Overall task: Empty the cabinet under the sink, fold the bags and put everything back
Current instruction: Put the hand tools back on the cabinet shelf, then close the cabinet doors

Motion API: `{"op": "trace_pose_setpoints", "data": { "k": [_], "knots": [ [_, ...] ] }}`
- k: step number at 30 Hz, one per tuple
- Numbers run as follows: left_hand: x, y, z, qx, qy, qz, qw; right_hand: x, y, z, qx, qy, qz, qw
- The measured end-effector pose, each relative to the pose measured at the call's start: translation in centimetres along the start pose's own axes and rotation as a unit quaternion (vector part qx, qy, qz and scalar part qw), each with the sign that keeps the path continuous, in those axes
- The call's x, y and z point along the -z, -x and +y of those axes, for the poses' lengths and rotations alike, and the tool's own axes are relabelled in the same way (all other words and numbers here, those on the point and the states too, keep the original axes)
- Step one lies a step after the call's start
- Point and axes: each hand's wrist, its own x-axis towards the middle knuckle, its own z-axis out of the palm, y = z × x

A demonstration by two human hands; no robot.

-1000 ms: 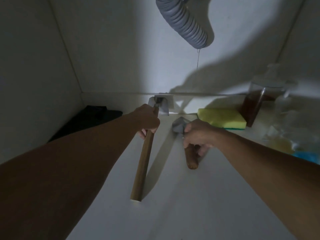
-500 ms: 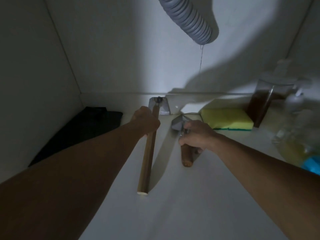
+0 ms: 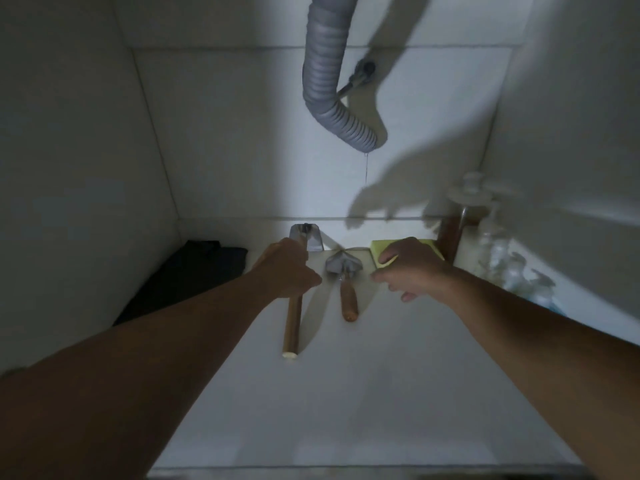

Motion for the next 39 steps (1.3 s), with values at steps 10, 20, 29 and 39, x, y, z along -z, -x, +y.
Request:
{"op": "trace_pose_setpoints", "data": {
  "k": [10, 20, 29, 39],
  "knots": [
    [8.6, 10.7, 6.8, -0.103, -0.046, -0.108, 0.988, 10.3, 13.9, -4.2, -0.008, 0.066, -0.008, 0.998],
    [12.4, 20.4, 15.8, -0.243, -0.054, -0.183, 0.951, 22.8, 29.0, -6.3, -0.060, 0.107, 0.068, 0.990],
    [9.0, 28.3, 26.9, -0.395, -0.002, -0.202, 0.896, 36.0, 42.8, -6.4, -0.081, 0.313, 0.250, 0.913],
    [5.8, 37.3, 35.4, -0.460, 0.111, -0.197, 0.859, 42.2, 51.4, -1.9, -0.136, 0.387, 0.283, 0.867]
  ]
}}
